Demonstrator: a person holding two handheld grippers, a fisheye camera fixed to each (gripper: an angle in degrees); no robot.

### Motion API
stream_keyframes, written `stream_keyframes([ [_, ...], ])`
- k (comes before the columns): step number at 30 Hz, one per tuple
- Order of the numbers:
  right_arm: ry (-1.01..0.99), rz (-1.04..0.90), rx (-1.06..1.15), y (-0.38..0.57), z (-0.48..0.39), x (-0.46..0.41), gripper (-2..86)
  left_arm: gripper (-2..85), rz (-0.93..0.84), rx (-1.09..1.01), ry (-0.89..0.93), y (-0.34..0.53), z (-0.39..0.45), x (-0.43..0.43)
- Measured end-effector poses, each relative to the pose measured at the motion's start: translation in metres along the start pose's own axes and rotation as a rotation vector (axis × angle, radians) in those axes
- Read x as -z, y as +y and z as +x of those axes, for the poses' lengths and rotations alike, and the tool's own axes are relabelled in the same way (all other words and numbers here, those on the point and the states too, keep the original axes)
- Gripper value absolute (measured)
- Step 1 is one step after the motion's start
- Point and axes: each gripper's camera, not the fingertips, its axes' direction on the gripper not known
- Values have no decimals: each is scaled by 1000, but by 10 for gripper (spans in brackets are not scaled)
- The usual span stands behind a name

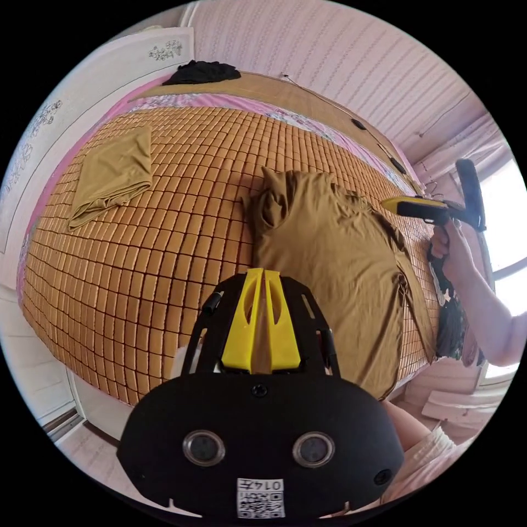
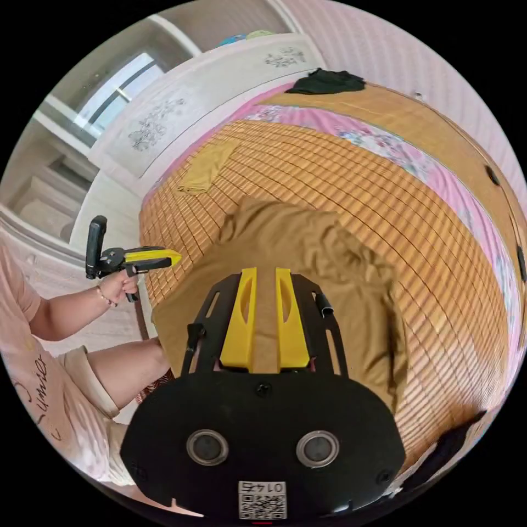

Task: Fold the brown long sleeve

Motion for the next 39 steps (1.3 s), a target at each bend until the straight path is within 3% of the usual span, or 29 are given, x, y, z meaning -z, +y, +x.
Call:
stream_keyframes([
  [4, -9, -152, 118, -116, -34, -56, 90, -2, 10, 51, 40, 12, -8, 4],
  [6, 89, -222, 128, -162, -48, -87, 115, 0, -8, 60, 59, 17, -5, 4],
  [10, 119, -420, 35, -184, -37, -136, 122, 4, -35, 56, 71, 30, 7, 10],
  [12, 163, -346, 2, -180, -31, -123, 27, 5, -69, 47, 70, 36, 11, 11],
  [20, 146, -115, -107, -86, -22, -13, 5, 3, -48, 13, 140, 70, 21, 54],
  [23, 115, -164, -203, -30, -14, -2, 8, 2, -1, 3, 189, 77, 23, 86],
  [27, 106, -287, -363, 16, 6, -25, 33, 8, 40, 11, 126, 66, 22, 108],
  [33, 92, -90, -351, -25, 13, -12, 87, 53, 49, 38, 38, 20, 26, 101],
  [39, 112, -123, -335, -76, 27, -62, 108, 61, -86, -2, -95, 2, 46, 80],
])
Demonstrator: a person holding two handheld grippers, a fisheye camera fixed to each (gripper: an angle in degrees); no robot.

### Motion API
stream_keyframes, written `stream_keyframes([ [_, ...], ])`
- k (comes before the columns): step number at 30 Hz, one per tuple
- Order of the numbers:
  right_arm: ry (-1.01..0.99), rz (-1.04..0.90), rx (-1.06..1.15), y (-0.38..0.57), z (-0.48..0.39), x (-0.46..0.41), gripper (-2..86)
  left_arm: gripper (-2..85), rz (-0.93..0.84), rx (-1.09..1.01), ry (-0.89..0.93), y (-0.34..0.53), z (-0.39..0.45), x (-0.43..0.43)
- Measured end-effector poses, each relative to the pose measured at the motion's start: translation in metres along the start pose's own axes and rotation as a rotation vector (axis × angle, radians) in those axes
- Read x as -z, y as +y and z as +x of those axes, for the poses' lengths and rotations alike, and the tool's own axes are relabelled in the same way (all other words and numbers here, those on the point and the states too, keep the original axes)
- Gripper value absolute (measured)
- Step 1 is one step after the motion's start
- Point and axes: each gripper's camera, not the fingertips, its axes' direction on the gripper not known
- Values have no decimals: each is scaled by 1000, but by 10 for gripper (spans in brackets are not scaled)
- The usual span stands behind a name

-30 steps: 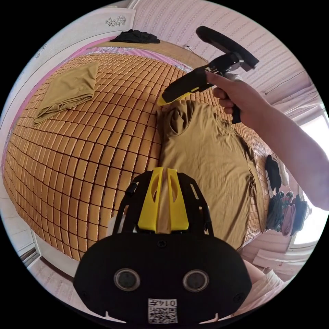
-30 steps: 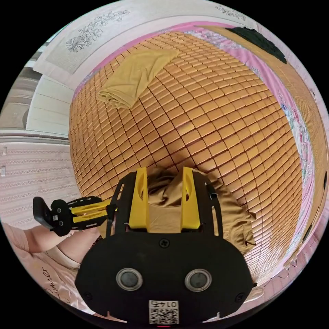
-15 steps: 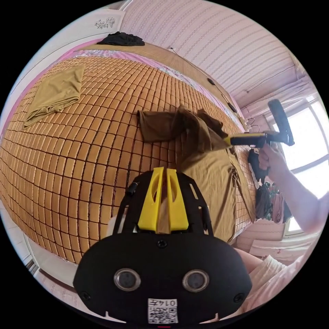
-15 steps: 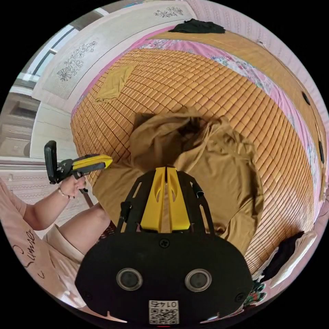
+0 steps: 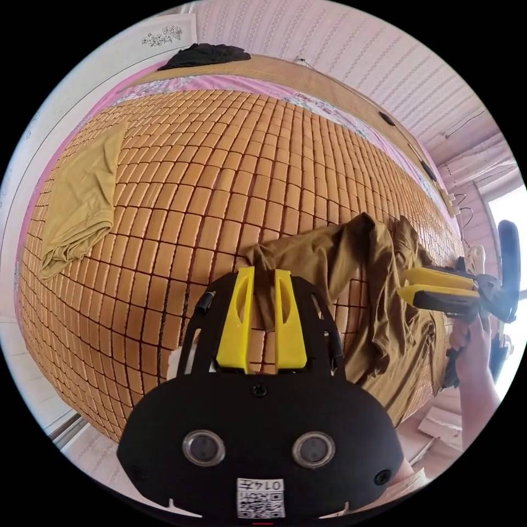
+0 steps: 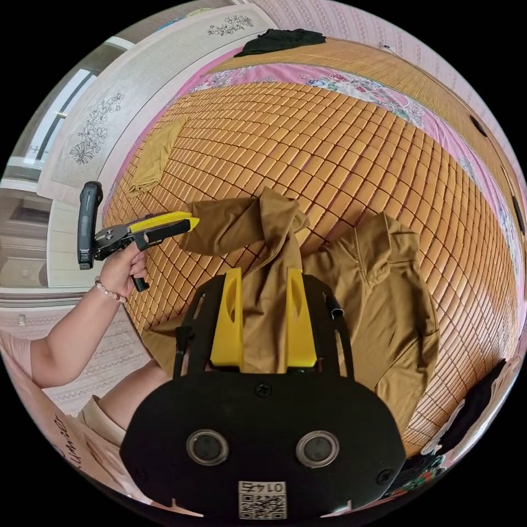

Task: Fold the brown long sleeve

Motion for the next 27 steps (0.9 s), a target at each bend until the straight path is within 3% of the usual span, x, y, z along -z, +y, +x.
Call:
stream_keyframes([
  [4, 10, -41, 7, -18, -5, -21, 32, 13, 42, -37, -48, 27, 2, 26],
  [7, -9, 38, 79, -24, -23, 3, 16, -1, 136, -6, -71, 63, -26, 74],
  [12, -221, 90, 437, -62, -92, 38, 11, -6, 263, 78, -117, 138, -101, 170],
  [17, -289, 99, 647, -113, -160, 28, 26, -8, 257, 183, -265, 200, -180, 239],
  [20, -238, 146, 598, -121, -163, 28, 37, -7, 222, 262, -313, 227, -226, 247],
  [22, -212, 140, 542, -119, -152, 21, 36, -5, 198, 405, -233, 244, -267, 238],
  [27, -56, -10, 348, -108, -117, -29, 42, -3, 172, 536, -114, 270, -308, 218],
])
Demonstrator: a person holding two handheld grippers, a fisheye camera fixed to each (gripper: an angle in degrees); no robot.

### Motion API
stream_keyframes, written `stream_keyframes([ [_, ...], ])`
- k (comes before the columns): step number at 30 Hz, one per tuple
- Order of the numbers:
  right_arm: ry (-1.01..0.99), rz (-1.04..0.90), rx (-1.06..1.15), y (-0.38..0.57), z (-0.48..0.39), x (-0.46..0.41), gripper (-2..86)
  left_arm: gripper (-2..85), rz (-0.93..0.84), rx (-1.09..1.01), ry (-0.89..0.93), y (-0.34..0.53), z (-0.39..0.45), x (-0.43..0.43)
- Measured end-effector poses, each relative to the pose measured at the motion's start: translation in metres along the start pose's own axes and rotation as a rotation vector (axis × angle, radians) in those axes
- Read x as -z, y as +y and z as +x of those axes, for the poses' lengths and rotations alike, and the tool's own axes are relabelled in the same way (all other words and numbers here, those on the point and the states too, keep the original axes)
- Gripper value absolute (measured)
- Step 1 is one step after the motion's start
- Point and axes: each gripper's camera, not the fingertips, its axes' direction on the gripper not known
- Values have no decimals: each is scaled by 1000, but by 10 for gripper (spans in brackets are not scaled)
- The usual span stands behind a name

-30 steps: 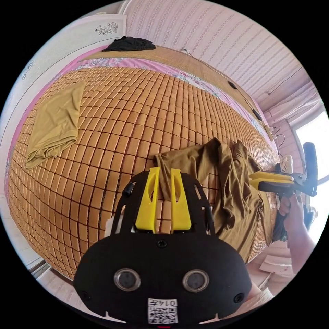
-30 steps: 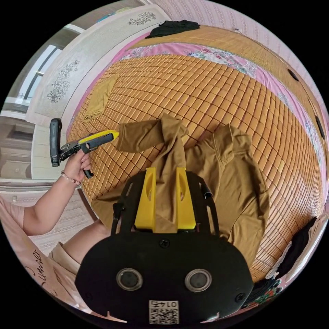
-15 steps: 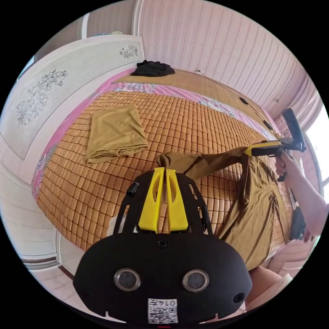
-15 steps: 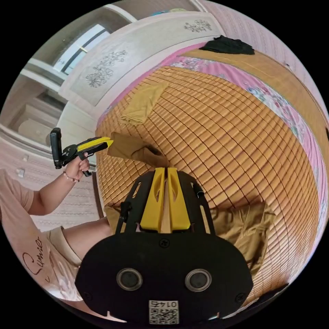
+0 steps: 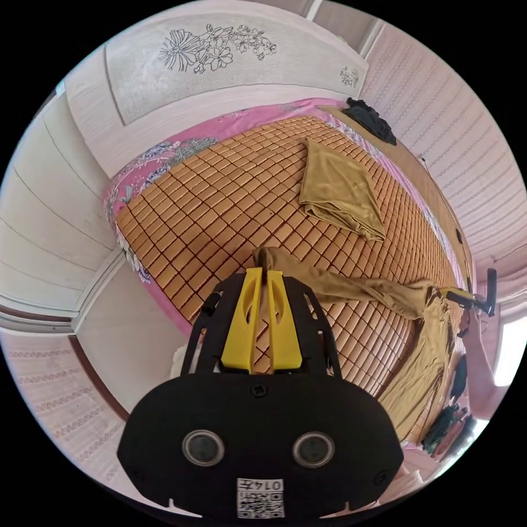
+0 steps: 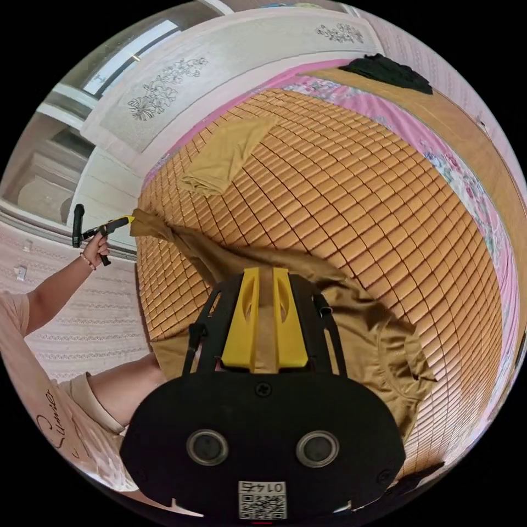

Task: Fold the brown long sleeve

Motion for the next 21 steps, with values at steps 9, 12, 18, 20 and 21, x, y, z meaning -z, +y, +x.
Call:
stream_keyframes([
  [9, -64, -17, 59, -40, -30, -27, 70, -6, 91, -219, 74, 7, -11, 46],
  [12, -107, -18, 140, -51, -59, -30, 69, -6, 294, -349, 173, 10, -15, 99],
  [18, -78, -80, 229, -59, -93, -55, 69, -3, 343, -340, 87, 40, -59, 115],
  [20, -96, -107, 227, -62, -96, -66, 69, -2, 217, -276, 87, 50, -78, 93],
  [21, -109, -120, 227, -64, -99, -71, 70, -1, 164, -233, 105, 57, -90, 84],
])
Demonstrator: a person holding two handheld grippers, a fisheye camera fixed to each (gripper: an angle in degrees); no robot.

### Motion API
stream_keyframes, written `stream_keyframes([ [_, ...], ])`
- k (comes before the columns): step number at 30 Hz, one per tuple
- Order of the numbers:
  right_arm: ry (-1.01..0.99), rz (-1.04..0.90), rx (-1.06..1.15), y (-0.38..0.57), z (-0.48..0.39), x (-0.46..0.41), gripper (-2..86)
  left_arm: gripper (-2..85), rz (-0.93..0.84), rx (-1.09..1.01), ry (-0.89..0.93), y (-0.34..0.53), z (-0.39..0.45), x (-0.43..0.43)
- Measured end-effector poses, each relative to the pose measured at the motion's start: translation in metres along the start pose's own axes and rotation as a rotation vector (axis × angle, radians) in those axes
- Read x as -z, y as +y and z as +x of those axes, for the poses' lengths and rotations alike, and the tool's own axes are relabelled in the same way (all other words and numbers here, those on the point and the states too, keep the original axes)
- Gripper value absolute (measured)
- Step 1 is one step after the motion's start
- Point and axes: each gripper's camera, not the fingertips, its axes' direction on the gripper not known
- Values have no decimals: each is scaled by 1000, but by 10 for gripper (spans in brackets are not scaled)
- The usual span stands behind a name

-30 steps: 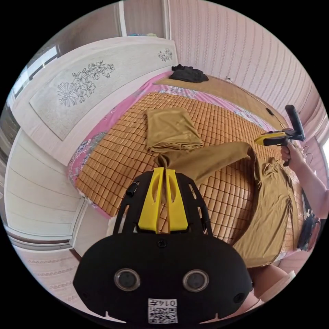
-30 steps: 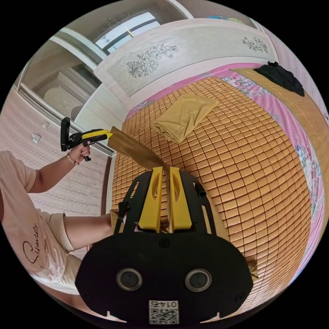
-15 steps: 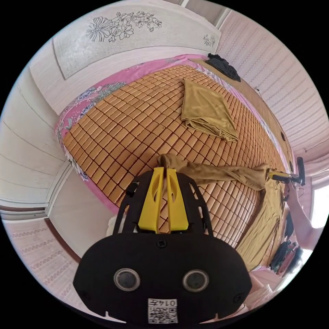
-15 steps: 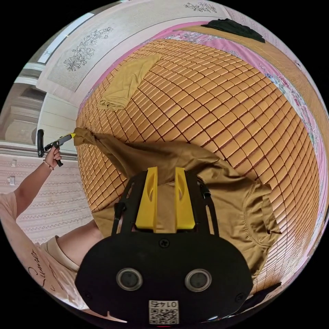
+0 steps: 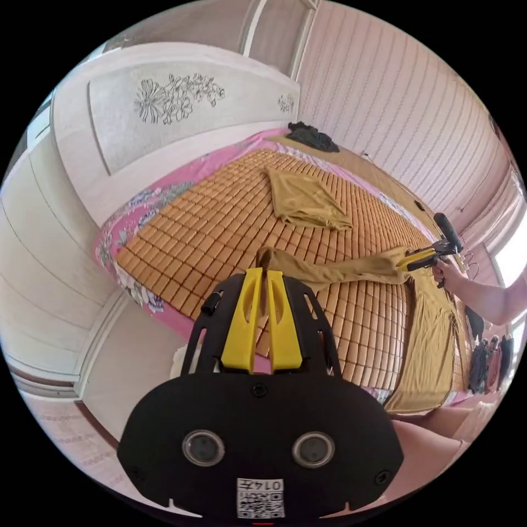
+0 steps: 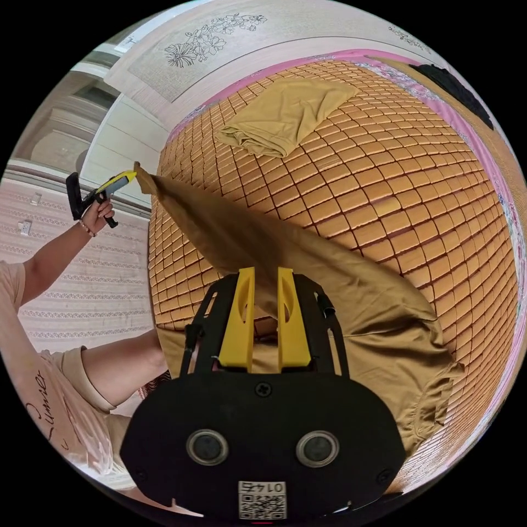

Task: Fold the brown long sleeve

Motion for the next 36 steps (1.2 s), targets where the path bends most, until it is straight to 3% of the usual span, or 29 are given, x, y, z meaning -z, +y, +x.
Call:
stream_keyframes([
  [8, -28, -21, 113, -35, -41, -17, 70, -6, -51, 247, 46, 18, -30, 22],
  [17, -2, -81, 253, -98, -96, -42, 72, 41, -222, 456, 45, -76, -24, -21],
  [20, 6, -94, 282, -114, -109, -48, 74, 39, -364, 459, -48, -87, -25, -53],
  [24, 3, -95, 288, -125, -116, -48, 74, -3, -311, 416, 6, -92, -26, -50],
  [28, -7, -73, 295, -127, -118, -37, 74, -8, 102, 289, 141, -74, -20, 30],
  [29, -5, -67, 303, -126, -119, -34, 74, -8, 126, 280, 146, -67, -19, 38],
  [32, -12, -65, 314, -128, -120, -29, 74, -5, 124, 343, 135, -25, -23, 45],
  [36, -6, -83, 307, -133, -119, -31, 75, 13, -28, 588, 103, 14, -50, 14],
])
